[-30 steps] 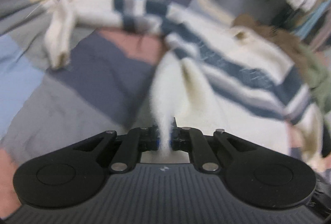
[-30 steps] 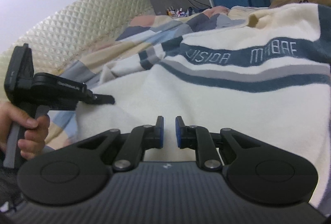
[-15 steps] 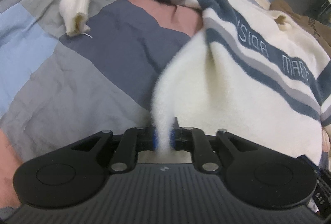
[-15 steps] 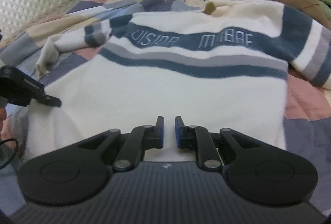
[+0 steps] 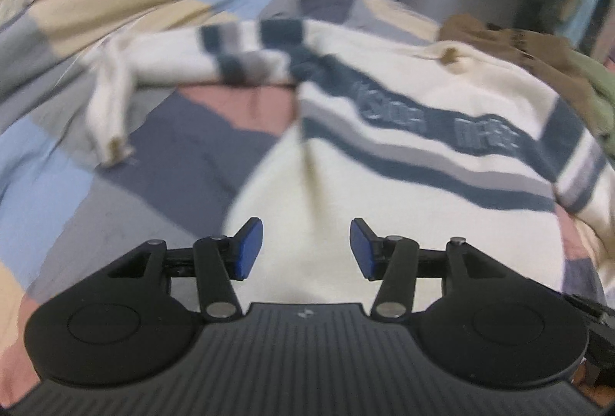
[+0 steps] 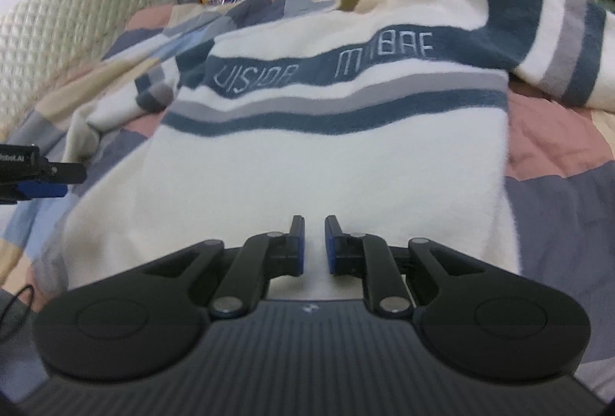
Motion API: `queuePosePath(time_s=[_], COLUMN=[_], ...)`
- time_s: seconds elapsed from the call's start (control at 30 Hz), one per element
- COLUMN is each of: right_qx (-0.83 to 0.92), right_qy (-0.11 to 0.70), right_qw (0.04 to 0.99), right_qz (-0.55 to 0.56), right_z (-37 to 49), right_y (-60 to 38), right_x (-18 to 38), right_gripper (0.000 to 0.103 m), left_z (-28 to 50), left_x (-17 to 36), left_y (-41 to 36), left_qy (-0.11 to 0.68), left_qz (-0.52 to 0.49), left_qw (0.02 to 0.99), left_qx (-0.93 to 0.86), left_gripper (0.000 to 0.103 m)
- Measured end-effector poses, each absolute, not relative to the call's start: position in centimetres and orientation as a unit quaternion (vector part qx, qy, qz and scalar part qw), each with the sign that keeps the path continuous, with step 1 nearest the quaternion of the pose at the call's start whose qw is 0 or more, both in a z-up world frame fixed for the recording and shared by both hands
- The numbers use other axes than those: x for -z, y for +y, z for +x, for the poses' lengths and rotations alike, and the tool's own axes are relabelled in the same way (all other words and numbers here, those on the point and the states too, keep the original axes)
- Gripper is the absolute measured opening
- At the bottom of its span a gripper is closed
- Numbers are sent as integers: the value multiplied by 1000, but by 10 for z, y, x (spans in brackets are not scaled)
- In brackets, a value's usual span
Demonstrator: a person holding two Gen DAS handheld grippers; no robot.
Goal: Fold large clothes
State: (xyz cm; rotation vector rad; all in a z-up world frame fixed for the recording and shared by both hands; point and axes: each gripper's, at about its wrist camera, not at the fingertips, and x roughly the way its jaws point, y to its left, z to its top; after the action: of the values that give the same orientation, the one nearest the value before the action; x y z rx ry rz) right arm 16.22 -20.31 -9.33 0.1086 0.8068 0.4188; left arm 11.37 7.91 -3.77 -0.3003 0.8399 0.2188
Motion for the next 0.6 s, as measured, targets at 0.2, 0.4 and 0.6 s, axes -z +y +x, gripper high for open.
queuePosePath(time_s=[0.2, 0.4, 0.6], right_qx=[-189, -158, -137], right_qy=[384, 364, 365], right_qw=[902, 915, 918], right_qz=[57, 72, 64], right_z=[164, 167, 177], right_y=[-207, -220, -222], right_x=[93, 89, 94], right_gripper=[15, 15, 15], left_z=[137, 160, 179], left_x=[47, 58, 78], left_y=[29, -16, -28], left_qy=[404, 386, 365], left_qz=[-122, -77, -48], left_qw=[905, 919, 930], left_qx=[-55, -10, 4], left_gripper=[56, 56, 56])
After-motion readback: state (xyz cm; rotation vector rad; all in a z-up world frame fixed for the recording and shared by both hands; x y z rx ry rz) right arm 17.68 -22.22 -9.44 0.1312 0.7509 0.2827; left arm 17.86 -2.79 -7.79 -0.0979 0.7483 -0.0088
